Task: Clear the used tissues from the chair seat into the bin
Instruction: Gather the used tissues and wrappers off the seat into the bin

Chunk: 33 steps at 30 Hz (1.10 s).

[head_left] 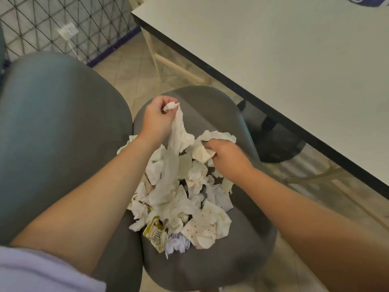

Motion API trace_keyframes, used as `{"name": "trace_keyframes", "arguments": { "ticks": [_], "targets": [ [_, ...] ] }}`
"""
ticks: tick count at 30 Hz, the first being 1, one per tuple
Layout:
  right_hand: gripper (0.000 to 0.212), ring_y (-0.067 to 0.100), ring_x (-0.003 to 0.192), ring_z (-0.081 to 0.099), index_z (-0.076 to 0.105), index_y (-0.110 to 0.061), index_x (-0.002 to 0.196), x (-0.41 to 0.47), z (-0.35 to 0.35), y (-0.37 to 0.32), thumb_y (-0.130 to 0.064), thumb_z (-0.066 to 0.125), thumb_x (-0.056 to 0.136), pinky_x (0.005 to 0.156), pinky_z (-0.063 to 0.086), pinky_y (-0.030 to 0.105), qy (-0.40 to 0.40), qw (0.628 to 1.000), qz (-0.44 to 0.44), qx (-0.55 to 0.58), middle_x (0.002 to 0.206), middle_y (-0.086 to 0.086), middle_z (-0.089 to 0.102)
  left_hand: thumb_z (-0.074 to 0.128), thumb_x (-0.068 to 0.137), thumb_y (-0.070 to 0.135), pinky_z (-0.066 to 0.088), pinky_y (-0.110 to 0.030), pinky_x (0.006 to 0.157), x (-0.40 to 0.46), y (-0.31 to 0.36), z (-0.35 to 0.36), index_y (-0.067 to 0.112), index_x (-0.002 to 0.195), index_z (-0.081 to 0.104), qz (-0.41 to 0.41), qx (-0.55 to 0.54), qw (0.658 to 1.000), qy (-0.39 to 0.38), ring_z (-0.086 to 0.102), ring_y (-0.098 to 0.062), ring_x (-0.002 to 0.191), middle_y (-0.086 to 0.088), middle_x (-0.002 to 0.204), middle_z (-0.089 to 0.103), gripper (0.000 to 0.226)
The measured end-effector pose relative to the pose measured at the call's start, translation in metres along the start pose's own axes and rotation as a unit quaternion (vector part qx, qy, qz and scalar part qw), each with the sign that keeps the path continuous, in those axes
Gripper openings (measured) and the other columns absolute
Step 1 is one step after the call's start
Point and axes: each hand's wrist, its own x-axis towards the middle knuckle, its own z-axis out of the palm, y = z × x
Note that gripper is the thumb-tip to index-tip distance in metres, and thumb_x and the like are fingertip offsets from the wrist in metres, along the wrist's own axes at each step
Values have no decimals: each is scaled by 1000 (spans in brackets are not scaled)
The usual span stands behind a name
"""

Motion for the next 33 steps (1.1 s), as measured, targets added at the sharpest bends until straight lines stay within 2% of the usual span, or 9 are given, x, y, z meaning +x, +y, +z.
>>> {"name": "trace_keyframes", "arguments": {
  "ticks": [3, 7, 10, 13, 22, 24, 27, 30, 33],
  "targets": [
    [39, 30, 98, 57, 63, -8, 108, -17, -10, -5, 10, 44, 80, 78, 49, 36, 2, 1000, -17, 18, 106, 12, 63, 57, 90, 16, 48, -15, 61, -14, 32, -2, 32, 81, 56, 25, -5, 998, 51, 57, -2, 73, 12, 83, 60, 18],
    [36, 29, 104, 54, 69, -10, 99, -34, -19, -16, 11, 51, 76, 84, 46, 35, -36, 997, -70, 22, 107, 11, 59, 60, 88, 17, 52, -21, 65, -24, 64, -7, 29, 83, 57, 0, -86, 991, 107, 64, -14, 83, 3, 90, 64, 13],
    [29, 31, 121, 44, 70, -16, 98, -39, -20, -29, 2, 56, 79, 93, 46, 44, -68, 994, -83, 5, 130, 11, 48, 58, 90, 15, 57, -32, 76, -28, 74, 0, 23, 91, 57, -79, -170, 978, 87, 66, -22, 94, -8, 103, 66, 8],
    [21, 32, 112, 43, 71, -15, 95, -39, -20, -39, -4, 59, 81, 89, 46, 45, -68, 995, -76, -6, 126, 13, 44, 57, 91, 10, 56, -35, 86, -30, 75, 10, 7, 107, 57, -161, -251, 954, 35, 66, -23, 96, -16, 114, 65, 17],
    [41, 27, 106, 58, 68, -14, 111, -31, -24, -24, 7, 43, 85, 85, 48, 29, 0, 999, 26, 26, 116, 7, 64, 52, 92, 4, 56, -24, 50, -35, 34, -11, 4, 124, 53, -259, -299, 918, 31, 65, -10, 60, -4, 83, 63, 32],
    [40, 27, 104, 59, 69, -14, 110, -32, -28, -21, 4, 43, 86, 83, 47, 27, 18, 999, 21, 27, 114, 7, 67, 46, 95, 7, 52, -22, 44, -44, 21, -13, 5, 116, 54, -305, -307, 901, -13, 64, -11, 51, -5, 78, 58, 23],
    [30, 29, 94, 60, 68, -3, 102, -36, -30, -19, 2, 43, 87, 71, 40, 23, 20, 1000, 16, 11, 102, 13, 68, 46, 94, 6, 53, -24, 48, -62, 6, -7, 12, 97, 51, -327, -216, 910, -139, 61, -16, 68, -4, 81, 55, 8],
    [21, 27, 79, 59, 67, 0, 92, -45, -33, -16, -1, 46, 87, 64, 42, 28, -4, 1000, 12, 12, 89, 13, 67, 57, 87, 0, 55, -27, 60, -75, 0, 9, 15, 106, 54, -289, -106, 922, -236, 61, -16, 77, -5, 91, 62, 24],
    [18, 21, 74, 55, 67, -1, 90, -63, -46, -13, -7, 50, 89, 63, 45, 29, -50, 999, 2, 8, 81, 7, 63, 61, 85, 3, 50, -24, 68, -87, 7, 26, 18, 96, 60, -218, -36, 923, -314, 60, -11, 84, 2, 103, 62, 19]
  ]
}}
